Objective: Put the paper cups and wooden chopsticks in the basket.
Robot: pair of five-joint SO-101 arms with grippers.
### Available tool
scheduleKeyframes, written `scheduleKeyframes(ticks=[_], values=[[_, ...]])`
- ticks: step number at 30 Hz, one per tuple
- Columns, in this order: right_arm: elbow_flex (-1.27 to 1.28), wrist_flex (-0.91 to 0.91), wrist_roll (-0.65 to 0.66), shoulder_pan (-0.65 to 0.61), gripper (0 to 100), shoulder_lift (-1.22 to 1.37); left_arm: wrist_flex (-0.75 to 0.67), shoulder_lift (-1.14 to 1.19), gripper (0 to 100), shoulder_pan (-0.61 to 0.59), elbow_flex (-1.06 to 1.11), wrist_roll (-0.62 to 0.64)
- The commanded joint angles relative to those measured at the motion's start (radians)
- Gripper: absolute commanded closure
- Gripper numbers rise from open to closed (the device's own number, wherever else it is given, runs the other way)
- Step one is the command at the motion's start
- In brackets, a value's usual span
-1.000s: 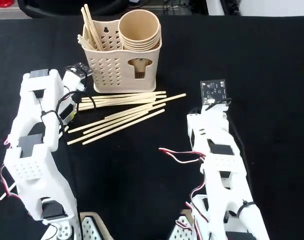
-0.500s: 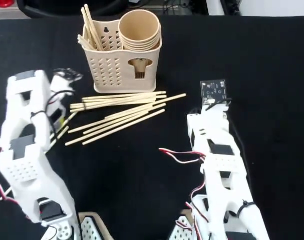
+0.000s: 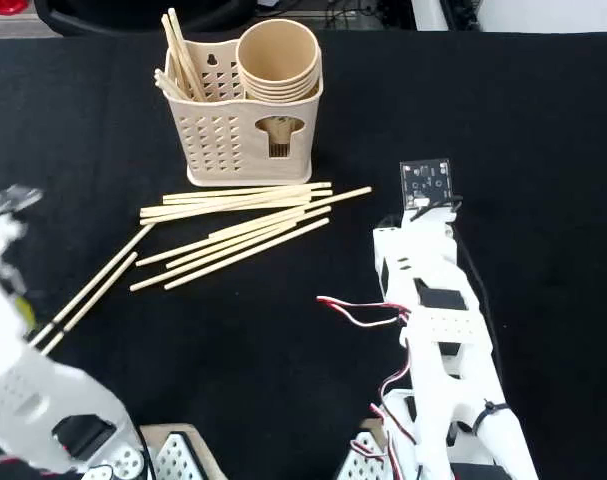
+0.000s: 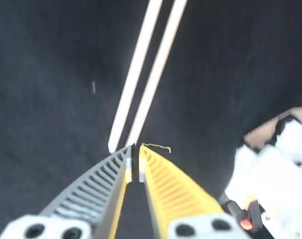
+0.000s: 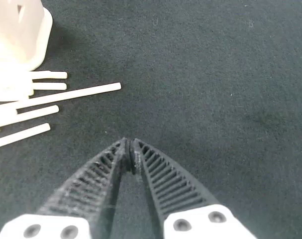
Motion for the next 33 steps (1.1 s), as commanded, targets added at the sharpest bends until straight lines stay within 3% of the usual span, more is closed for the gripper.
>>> scheduleKeyframes(ticks=[1,7,11,16,20,28,33], values=[[-0.002,-0.015,-0.003,-0.011,98.5,-0.019,0.009,-0.107,96,-0.171,0.082,-0.126],[-0.002,-0.015,-0.003,-0.011,98.5,-0.019,-0.043,-0.17,96,-0.364,0.248,-0.361],[-0.002,-0.015,-0.003,-0.009,98.5,-0.019,-0.245,-0.172,96,-0.435,0.338,-0.468],[-0.002,-0.015,-0.003,-0.011,98.5,-0.019,-0.502,-0.172,94,-0.463,0.437,-0.689],[-0.002,-0.015,-0.003,-0.011,98.5,-0.018,-0.479,-0.176,88,-0.424,0.395,-0.715],[-0.002,-0.015,-0.003,-0.011,98.5,-0.018,-0.284,-0.259,88,-0.337,0.289,-0.72],[-0.002,-0.015,-0.003,-0.008,98.5,-0.018,-0.413,-0.247,88,-0.289,0.372,-0.718]])
